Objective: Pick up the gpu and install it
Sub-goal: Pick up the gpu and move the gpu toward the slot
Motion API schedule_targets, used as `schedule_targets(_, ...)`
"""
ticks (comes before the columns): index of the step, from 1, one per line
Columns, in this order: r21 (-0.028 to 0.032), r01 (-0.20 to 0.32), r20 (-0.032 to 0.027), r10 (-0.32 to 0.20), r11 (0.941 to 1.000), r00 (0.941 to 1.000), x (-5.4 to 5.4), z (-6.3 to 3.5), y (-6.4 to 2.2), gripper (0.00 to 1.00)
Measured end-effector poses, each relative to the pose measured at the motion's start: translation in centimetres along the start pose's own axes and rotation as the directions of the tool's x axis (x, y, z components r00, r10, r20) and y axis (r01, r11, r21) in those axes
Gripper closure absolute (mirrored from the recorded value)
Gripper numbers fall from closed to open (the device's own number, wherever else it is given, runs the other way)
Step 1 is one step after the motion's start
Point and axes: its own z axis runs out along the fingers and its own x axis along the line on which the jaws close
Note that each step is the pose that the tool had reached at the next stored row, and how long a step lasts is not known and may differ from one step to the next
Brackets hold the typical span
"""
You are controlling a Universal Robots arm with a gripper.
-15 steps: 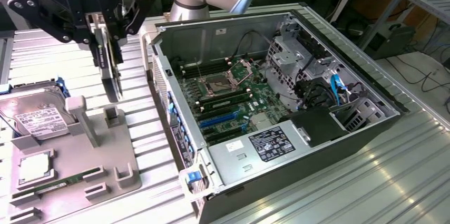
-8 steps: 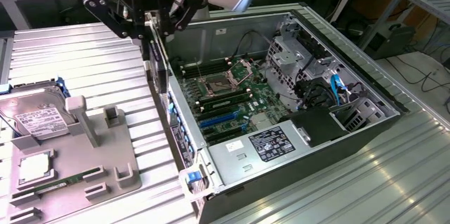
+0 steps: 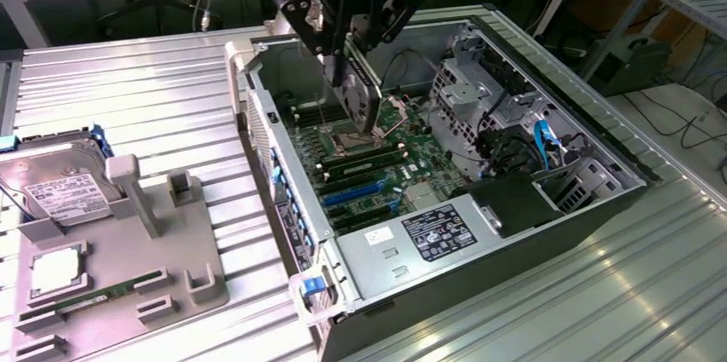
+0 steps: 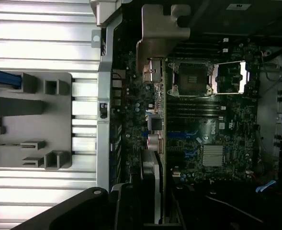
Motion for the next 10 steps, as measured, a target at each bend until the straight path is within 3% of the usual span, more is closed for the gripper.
schedule_targets(10, -0.0002, 0.010, -0.0001, -0.010, 0.9999, 0.9999, -3.1, 0.12, -0.09, 0.72)
